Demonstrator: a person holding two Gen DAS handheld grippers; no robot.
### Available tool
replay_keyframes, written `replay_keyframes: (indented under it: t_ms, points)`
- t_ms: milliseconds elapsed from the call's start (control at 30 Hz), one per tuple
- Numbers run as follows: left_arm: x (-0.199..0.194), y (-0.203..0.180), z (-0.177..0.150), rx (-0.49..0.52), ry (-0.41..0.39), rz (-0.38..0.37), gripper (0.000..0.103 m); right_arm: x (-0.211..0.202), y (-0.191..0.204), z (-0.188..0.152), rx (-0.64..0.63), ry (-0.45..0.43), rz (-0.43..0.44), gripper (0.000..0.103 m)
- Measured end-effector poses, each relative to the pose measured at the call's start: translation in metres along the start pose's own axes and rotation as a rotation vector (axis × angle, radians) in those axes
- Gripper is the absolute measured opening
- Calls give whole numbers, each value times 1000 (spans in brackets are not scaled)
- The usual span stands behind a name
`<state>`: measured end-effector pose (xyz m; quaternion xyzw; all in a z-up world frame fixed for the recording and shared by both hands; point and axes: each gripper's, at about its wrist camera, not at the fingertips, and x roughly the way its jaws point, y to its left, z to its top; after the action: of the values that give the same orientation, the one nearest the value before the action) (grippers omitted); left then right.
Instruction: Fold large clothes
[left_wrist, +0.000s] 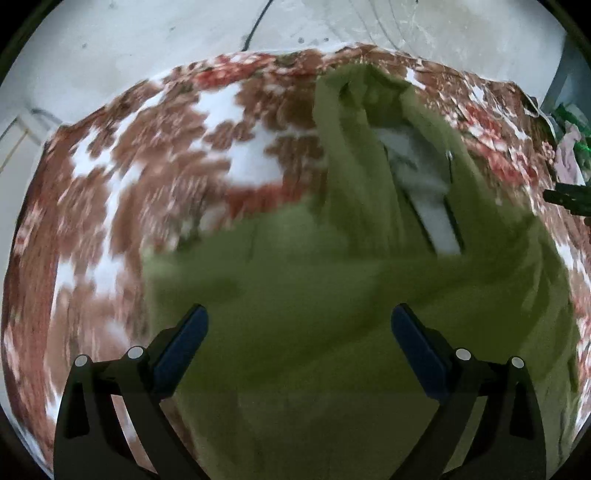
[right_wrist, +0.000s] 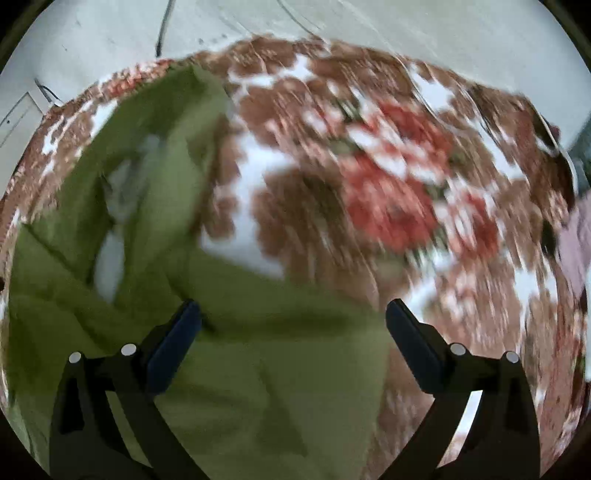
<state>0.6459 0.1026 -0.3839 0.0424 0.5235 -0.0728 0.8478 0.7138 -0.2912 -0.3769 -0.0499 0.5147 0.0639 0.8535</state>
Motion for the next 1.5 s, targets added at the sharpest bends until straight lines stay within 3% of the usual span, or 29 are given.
replay_keyframes:
  t_ms: [167,533,700,800,900,967,1067,1300,1500]
  points:
    - [42,-5,75,31,16,-35,97,39,22,66,-6,2,39,98]
    - [132,-4,213,48,43,-110,97,135,44,167,-30,52,97,98]
    - [161,6,254,-48,20,-199,96,173,46,198,-7,93,151,96]
    - [184,-16,262,64,63,-179,95,193,50,202,-13,117,175,91]
    - [207,-25,264,98,119,-167,68,203,56,200,-38,132,221,70]
    - [215,-24,265,81,139,-210,29,202,62,197,-77,119,231,49]
    - [212,-30,262,91,123,-237,3,192,78,193,-156,82,221,30]
    - [166,-35,264,90,15,-215,1,145,79,195,-117,15,223,22]
    - [107,-37,263,77,-45,-250,1,66,80,200,-128,-54,256,22]
